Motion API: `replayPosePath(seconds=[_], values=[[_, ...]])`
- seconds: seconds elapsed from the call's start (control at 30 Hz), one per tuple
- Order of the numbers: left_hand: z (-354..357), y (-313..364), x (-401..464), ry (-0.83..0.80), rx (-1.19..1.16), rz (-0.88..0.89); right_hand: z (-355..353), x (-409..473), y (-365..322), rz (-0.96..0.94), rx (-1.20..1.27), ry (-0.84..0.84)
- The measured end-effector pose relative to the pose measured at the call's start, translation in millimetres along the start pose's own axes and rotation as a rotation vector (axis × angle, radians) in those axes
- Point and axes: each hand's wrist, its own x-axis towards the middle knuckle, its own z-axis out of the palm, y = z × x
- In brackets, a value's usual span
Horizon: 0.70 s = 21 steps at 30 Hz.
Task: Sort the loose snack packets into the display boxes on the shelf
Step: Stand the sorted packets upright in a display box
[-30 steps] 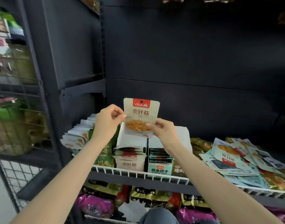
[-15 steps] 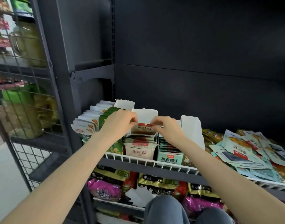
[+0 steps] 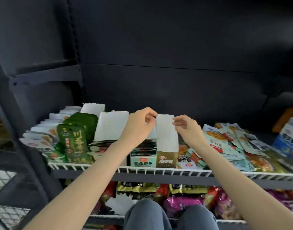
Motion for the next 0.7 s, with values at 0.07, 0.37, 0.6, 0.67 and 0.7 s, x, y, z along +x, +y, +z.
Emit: replayPosePath(seconds=[0.07, 0.37, 0.6, 0.67, 0.7], values=[[38, 20, 11, -0.020, -0.037, 0.001, -21, 2, 30, 0.060, -0.068, 0.043], [192, 53, 42, -0.458, 0.102, -0.190, -84, 17, 147, 0.402, -0.410, -0.073], [242, 36, 50, -0.465, 0.131, -0.401, -81, 22, 161, 0.370, -0.566, -0.189], [247, 34, 54, -0.426, 0.087, -0.452, -82, 22, 157, 0.359, -0.558, -0.198], [248, 32, 55, -0.392, 0.073, -0.472, -84, 22, 154, 0.358, -0.532, -0.201]])
